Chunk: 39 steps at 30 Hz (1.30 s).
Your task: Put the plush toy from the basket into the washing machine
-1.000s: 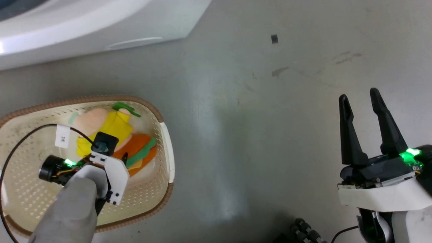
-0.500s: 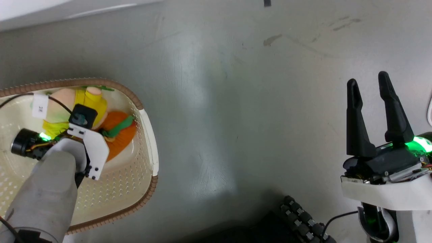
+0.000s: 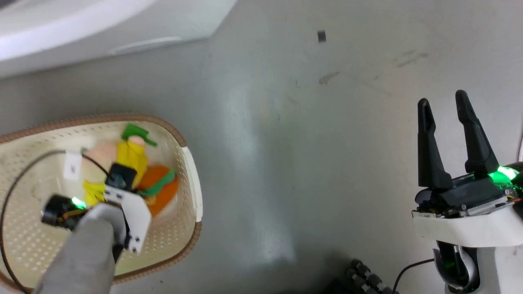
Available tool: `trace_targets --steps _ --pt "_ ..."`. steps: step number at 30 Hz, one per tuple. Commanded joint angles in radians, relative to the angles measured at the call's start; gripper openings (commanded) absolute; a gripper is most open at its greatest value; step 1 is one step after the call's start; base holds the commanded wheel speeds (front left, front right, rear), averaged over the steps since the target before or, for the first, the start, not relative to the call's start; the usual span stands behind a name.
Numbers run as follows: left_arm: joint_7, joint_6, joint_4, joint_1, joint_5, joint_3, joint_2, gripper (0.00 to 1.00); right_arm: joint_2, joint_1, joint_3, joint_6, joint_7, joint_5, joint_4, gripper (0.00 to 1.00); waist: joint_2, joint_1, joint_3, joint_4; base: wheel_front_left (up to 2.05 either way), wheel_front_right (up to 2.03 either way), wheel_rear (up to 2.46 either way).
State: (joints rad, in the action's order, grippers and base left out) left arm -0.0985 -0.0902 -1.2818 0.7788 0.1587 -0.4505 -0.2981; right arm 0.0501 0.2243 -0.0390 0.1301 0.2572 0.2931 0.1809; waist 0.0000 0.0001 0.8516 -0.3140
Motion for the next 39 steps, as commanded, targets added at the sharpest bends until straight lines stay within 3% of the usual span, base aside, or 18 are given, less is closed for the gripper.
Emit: trace_targets --steps 1,8,15,28,36,39 --pt "-0.026 0.003 -0.007 -0.038 0.011 0.001 0.013 0.00 0.000 0.000 0.003 0.001 0.005 -0.015 -0.011 1.00 0.0000 -0.0001 -0.089 0.027 0.00 0.00 0.00" --pt "-0.132 0.015 -0.002 -0.145 0.053 0.019 0.067 0.00 0.000 -0.025 0.025 0.001 0.005 -0.055 -0.045 1.00 0.0000 -0.0001 -0.278 0.077 0.00 0.00 0.00" --pt "-0.162 0.014 0.074 -0.238 0.077 0.025 0.110 0.00 0.000 -0.089 0.072 0.001 0.005 -0.083 -0.086 1.00 0.0000 -0.0001 -0.447 0.158 0.00 0.00 0.00" --pt "-0.163 0.073 0.469 -0.480 0.086 0.081 0.109 0.00 0.000 -0.209 0.094 0.001 0.005 -0.126 -0.111 1.00 0.0000 -0.0001 -0.641 0.253 0.00 0.00 0.00" --pt "-0.163 0.103 0.686 -0.555 0.081 0.130 0.095 0.00 0.000 -0.240 0.096 0.001 0.005 -0.122 -0.113 1.00 0.0000 -0.0001 -0.683 0.280 0.00 0.00 0.00" --pt "-0.163 0.090 0.790 -0.571 0.102 0.162 0.090 0.00 0.000 -0.238 0.092 0.001 0.005 -0.120 -0.111 1.00 0.0000 -0.0001 -0.680 0.279 0.00 0.00 0.00"
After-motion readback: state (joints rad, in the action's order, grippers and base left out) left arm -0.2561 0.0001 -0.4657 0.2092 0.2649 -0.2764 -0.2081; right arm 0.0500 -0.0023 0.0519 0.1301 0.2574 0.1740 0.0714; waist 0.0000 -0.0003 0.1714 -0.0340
